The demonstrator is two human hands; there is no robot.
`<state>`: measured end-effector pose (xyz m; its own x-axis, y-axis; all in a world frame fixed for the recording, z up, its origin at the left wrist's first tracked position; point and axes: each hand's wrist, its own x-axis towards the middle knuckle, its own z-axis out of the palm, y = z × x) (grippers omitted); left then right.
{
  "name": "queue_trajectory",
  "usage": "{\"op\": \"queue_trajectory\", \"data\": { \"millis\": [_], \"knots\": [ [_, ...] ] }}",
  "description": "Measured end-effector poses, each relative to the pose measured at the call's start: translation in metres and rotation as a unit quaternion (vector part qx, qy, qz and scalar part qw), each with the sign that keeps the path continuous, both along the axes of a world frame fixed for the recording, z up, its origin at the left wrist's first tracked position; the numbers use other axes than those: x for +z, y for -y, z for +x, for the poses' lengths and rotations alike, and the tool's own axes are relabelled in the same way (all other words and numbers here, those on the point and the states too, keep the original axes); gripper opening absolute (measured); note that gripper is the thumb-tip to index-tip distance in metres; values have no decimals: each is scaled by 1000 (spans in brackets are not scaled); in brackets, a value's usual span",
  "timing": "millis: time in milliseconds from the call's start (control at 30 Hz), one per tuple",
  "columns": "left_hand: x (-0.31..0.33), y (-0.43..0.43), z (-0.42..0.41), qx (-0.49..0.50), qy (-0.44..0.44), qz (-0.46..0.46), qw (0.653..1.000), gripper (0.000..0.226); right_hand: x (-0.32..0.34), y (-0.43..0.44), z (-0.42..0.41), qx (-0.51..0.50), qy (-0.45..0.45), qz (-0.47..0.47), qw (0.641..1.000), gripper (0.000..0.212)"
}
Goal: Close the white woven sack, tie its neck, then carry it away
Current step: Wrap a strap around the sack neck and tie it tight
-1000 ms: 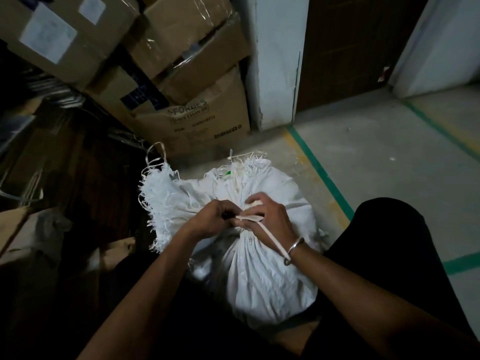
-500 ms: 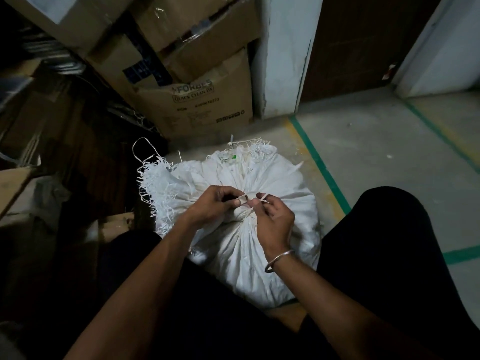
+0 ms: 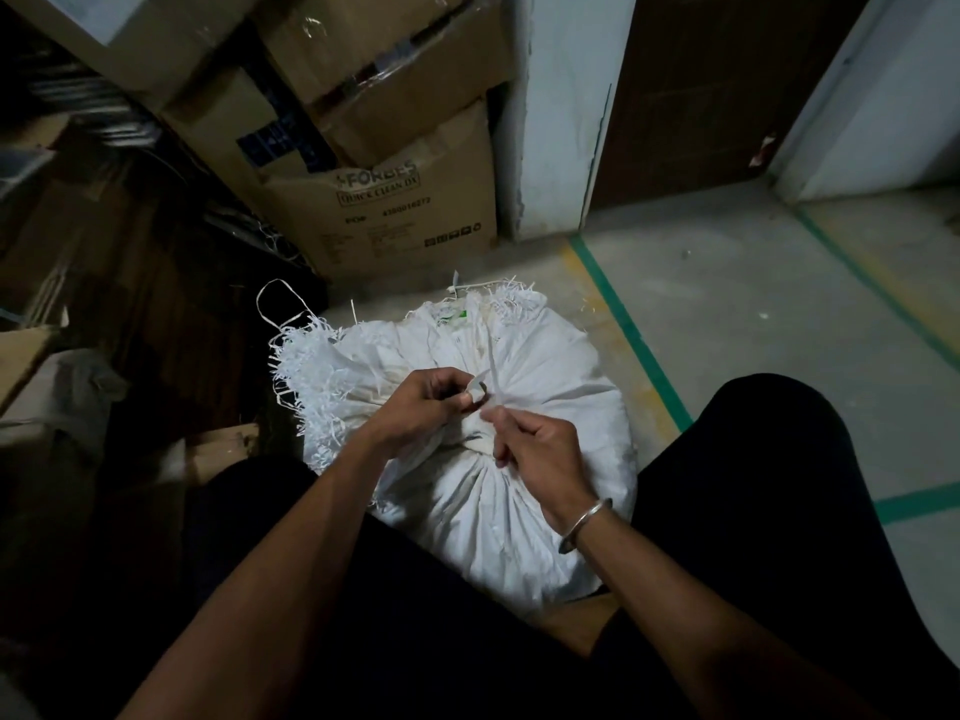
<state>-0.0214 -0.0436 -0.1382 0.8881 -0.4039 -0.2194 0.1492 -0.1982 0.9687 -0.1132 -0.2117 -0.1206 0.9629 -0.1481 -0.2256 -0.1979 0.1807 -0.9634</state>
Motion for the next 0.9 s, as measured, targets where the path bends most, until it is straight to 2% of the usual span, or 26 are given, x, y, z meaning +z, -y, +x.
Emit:
{"op": "queue_trajectory", "data": {
  "millis": [200,300,367,467,667,733,800,867,900],
  "knots": [
    [-2,-1,-1,6,-5,-9,1000,16,-3,-3,-10,0,-63,3,998,16],
    [-3,0,-3,6,-5,-6,1000,17,-7,-3,-11,-27,-84,-51,995,26],
    [-2,1,-5,1,-1,-4,1000,16,-7,-5,-12,-34,-103,-57,993,25],
    [-2,0,-5,1,8,-4,1000,17,-5,-8,-15,-36,-100,-37,994,26],
    [-4,-1,-5,0,2,-3,1000,17,-5,-12,-17,-41,-91,-84,991,21],
    [-3,0,-6,11,-6,-11,1000,15,-8,-10,-17,-51,-30,-157,986,31],
    [-3,1,-6,12,-7,-12,1000,15,-16,-8,-17,-41,38,-289,956,42],
    [-4,1,-5,7,-5,-12,1000,15,-23,-8,-15,-26,44,-373,926,48],
    [-5,1,-5,9,-5,-14,1000,15,-24,-8,-15,-28,37,-381,923,50]
  ]
}}
